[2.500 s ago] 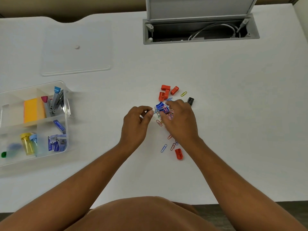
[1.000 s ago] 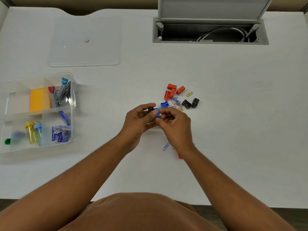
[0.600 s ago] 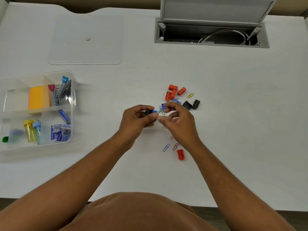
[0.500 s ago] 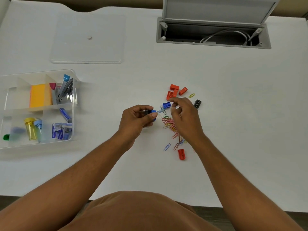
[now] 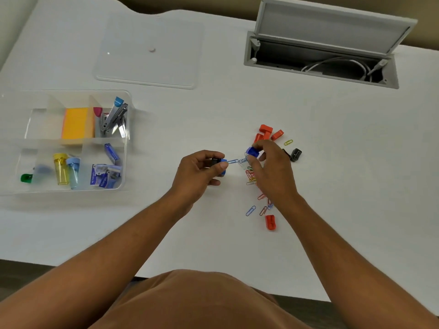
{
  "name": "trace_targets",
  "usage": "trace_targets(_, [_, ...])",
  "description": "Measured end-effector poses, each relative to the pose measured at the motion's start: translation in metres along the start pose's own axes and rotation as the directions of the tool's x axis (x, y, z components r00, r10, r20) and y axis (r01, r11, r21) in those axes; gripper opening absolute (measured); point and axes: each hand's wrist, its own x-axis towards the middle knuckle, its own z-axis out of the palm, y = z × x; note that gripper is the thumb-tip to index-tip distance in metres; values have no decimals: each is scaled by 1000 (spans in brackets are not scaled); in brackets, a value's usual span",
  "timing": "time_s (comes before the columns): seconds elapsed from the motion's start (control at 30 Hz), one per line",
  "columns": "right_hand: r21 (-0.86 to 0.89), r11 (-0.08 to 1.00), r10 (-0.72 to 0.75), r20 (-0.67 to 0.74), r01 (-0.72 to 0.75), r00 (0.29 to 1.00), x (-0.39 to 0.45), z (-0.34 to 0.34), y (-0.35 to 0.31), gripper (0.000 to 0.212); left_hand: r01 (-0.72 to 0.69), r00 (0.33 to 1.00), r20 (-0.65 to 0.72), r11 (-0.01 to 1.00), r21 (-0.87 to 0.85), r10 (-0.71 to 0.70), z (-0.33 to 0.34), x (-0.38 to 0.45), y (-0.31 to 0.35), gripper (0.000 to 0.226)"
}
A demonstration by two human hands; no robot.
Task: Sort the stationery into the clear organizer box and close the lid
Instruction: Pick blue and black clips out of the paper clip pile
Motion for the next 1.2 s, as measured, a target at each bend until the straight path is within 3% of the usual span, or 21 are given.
trace_targets(0.07, [357,927,100,68,-118,993,-16,3,-23,27,-9,1000,-16,1000,-6,9,-9,-3,1,18])
trace_targets(0.13, [601,748,149,261,-281,954,-32,11,-49,32,-27,999,-28,1000,-7,27,-21,-6,2,19])
trace_targets(0.23, [730,514,89,477,-451,874,-46,28,-81,33,-69,997,-41,998,-15,68,-44,-13,7,21])
trace_targets(0.33, [750,425,52,540,-508,840,-50,43,-108,31,-102,992,-81,995,-1,101,-73,-19,12,23])
trace_targets(0.7, [633,679,-41,539,-372,841,-43,109,-232,23,-102,969,-226,995,-20,95,-211,-48,25,28])
trace_targets(0.9, [520,827,-140,557,-212,819,-47,172,-309,28,-121,924,-352,987,104,151,-300,-70,20,26])
trace_targets(0.97, [501,860,-218,534,-98,817,-47,194,-333,28,-127,892,-411,977,172,189,-328,-74,15,27])
trace_targets(1.07, [354,908,-372,432,225,821,-42,223,-364,30,-65,833,-502,943,326,231,-361,-76,7,30])
trace_targets(1.2, [127,861,-495,434,493,753,-28,249,-386,32,-38,804,-469,817,575,367,-383,-78,-2,38])
